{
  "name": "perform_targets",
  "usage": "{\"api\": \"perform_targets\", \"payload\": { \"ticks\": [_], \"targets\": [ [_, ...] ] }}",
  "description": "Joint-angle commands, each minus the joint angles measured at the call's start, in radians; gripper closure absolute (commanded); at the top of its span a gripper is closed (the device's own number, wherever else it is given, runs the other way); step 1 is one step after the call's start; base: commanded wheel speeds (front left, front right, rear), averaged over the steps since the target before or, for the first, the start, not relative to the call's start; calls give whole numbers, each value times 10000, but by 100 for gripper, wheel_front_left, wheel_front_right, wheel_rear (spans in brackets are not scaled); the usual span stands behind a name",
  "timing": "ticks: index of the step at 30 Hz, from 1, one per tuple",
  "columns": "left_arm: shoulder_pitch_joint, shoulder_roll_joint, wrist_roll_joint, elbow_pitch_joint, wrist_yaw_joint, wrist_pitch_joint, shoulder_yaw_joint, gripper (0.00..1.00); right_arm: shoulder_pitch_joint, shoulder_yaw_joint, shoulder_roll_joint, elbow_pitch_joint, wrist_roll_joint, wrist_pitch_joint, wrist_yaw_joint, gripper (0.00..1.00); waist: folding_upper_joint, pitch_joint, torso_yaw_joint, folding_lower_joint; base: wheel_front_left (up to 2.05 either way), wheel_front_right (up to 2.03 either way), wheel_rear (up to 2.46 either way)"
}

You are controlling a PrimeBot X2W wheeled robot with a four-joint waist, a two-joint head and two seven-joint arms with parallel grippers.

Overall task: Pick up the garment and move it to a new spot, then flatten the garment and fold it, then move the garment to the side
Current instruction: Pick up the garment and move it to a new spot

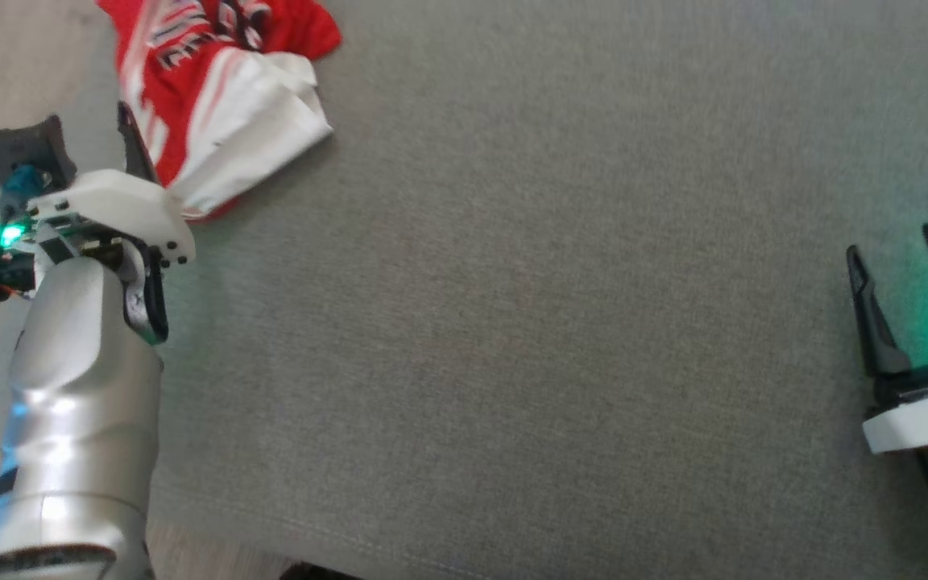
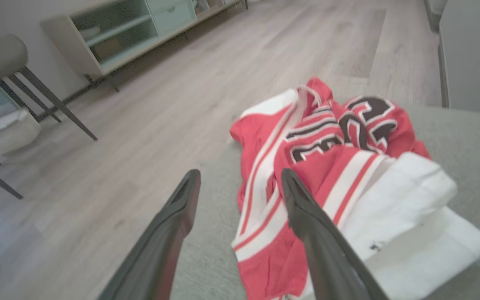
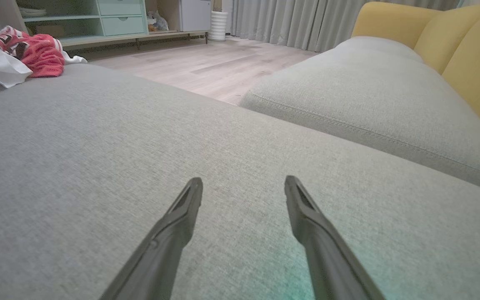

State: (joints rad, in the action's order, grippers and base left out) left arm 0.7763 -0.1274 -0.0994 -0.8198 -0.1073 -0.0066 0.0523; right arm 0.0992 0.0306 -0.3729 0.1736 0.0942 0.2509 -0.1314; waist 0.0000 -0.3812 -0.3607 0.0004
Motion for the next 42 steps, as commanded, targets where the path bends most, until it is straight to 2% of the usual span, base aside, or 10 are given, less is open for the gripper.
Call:
{"api": "perform_targets", "payload": {
  "ticks": [1,6,10,11,12,18,22,29,35,42],
  "targets": [
    [291,-505,-202,-369,158,103,355,0,52,135,-309,-360,-68,109,7,0,0,-706,273,-4,0,0,0],
    [967,-477,-354,-2238,605,416,203,0,90,-33,-501,-530,-127,109,7,0,0,-1205,330,-4,0,0,0],
    [1237,-307,-450,-3153,886,435,82,0,98,-148,-600,-627,-144,109,7,0,0,-1443,312,-4,0,0,0],
    [1297,-298,-463,-3270,917,304,65,63,99,-166,-594,-632,-159,109,7,0,0,-1460,304,-4,0,0,0],
    [1353,-315,-468,-3346,930,94,51,100,102,-170,-578,-624,-177,109,7,0,0,-1464,299,-4,0,0,0],
    [1613,-819,-197,-3525,859,-1650,-206,100,244,200,-218,-360,-220,109,7,0,0,-926,420,-4,0,0,0],
    [1888,-1348,184,-3396,742,-2263,-540,100,373,481,217,-65,-185,109,7,0,0,-181,670,-4,0,0,0],
    [2509,-2123,814,-2755,985,-2501,-1222,100,255,861,1142,461,-67,109,7,0,0,1448,1345,-4,0,0,0],
    [3030,-2576,1272,-1818,1465,-2531,-1847,100,36,906,2061,710,192,109,7,0,0,2870,2301,-4,0,0,0],
    [3449,-2559,1393,-216,1942,-2336,-2408,100,-466,812,2704,699,237,109,7,0,0,4082,3549,-4,0,0,0]
  ]
}}
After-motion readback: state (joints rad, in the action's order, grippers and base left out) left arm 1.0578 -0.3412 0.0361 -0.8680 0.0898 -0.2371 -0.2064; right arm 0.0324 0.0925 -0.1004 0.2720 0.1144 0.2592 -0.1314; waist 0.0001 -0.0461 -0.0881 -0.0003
